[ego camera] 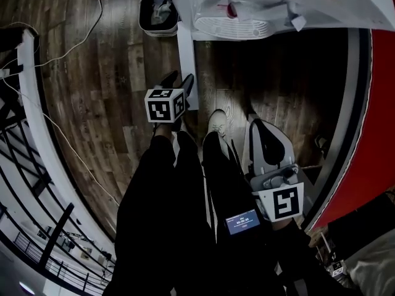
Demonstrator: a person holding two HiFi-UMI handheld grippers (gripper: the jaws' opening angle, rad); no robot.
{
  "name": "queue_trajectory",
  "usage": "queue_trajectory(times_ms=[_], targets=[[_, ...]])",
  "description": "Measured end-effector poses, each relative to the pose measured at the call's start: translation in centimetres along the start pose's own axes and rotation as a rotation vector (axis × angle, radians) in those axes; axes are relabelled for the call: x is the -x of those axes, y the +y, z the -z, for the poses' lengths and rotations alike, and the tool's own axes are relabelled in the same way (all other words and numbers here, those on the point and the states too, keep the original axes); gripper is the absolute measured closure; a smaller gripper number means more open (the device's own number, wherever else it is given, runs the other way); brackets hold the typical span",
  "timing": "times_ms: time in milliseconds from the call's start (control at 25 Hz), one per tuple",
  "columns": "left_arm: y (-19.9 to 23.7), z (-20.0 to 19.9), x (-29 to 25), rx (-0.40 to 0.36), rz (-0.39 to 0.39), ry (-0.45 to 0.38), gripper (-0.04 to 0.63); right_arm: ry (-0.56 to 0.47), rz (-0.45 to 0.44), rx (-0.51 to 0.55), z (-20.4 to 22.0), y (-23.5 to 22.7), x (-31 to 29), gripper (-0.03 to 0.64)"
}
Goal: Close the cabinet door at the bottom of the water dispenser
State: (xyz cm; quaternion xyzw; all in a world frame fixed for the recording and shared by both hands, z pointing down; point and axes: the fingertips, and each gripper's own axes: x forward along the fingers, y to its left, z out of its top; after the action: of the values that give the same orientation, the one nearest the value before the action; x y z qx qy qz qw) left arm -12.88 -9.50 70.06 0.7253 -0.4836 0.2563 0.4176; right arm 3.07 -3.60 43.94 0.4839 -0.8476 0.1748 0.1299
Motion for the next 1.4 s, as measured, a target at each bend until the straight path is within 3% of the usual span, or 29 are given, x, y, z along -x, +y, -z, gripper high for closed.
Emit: queue_trajectory(times_ms=[160,360,440,560,720,960,1080,1400], targets=[[-1.8,0.0,-0.7,0.024,0.057,0.023,0.442,0.007,-0.001,-0.014,0.4,-0.1,-0.1,0.618],[-5.2,-0.1,-2.2,-0.022,0.120,0.061,0.385,0.012,0.017,-0.043,1.2,-0.8,-0.1,0.618],[-6.9,-0.1,-3.1,-0.100,0.164,0.102,0.371,0.011,0.021,-0.052,1.4,-0.9,-0.1,0.618],[-10.0,-0.6,-4.6,-0.317,0.225,0.158,0.359,0.013,0.028,-0.055,1.5,-1.2,0.3,0.618],[-12.2,-3.1,-6.9,-0.427,0.267,0.145,0.350,0.022,0.041,-0.066,2.3,-1.6,0.8,0.618],[-11.9,-6.5,-9.8,-0.430,0.216,0.088,0.292,0.024,0.068,-0.088,3.1,-3.1,1.8,0.618],[-10.6,-7.5,-10.2,-0.481,0.168,0.079,0.291,0.029,0.070,-0.097,3.5,-3.6,2.6,0.618],[-10.1,-9.2,-11.2,-0.487,0.131,0.059,0.290,0.032,0.081,-0.107,4.2,-4.5,3.2,0.620]])
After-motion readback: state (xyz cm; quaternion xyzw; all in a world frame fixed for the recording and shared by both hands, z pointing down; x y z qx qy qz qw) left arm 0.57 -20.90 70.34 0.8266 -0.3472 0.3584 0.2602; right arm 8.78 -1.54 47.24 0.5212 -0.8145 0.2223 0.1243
